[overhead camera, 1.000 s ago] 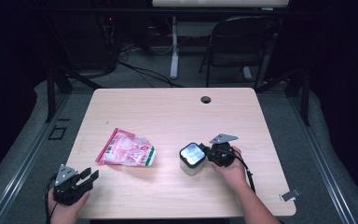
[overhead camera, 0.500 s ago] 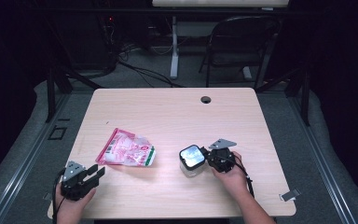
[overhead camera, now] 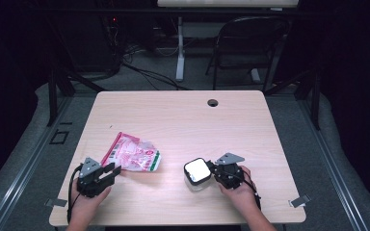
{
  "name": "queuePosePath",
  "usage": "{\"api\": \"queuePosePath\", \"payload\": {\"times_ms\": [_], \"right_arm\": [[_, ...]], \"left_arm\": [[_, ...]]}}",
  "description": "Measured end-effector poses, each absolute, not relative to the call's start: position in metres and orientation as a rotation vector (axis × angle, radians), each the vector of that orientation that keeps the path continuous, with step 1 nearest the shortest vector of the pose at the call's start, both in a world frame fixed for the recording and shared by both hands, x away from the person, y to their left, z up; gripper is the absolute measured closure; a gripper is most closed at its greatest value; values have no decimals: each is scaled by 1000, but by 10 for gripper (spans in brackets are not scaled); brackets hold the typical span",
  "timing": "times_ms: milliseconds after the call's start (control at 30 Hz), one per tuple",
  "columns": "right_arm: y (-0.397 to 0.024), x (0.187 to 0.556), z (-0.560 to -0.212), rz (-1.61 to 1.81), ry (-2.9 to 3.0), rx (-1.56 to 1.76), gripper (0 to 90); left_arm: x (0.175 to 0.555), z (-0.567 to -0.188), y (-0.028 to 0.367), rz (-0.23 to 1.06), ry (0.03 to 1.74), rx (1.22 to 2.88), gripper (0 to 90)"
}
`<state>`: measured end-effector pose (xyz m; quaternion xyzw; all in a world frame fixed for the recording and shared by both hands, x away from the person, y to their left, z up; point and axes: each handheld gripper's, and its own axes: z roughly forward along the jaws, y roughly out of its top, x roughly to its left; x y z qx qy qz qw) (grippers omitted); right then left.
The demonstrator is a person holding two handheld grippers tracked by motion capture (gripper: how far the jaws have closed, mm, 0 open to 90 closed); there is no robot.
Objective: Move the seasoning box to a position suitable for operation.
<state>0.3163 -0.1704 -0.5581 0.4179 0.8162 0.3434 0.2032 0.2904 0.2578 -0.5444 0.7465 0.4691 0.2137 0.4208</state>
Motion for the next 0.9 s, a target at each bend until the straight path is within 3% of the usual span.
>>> {"api": "queuePosePath", "payload": {"times_ms": [367, 900], "right_arm": [[-180, 296, -553, 1101, 2256, 1168, 814], [-198, 282, -533, 1130, 2226, 1201, 742]], "left_arm": [[309, -545, 233, 497, 1087, 1919, 669], [298, -535, 229, 478, 1054, 1922, 674]]}}
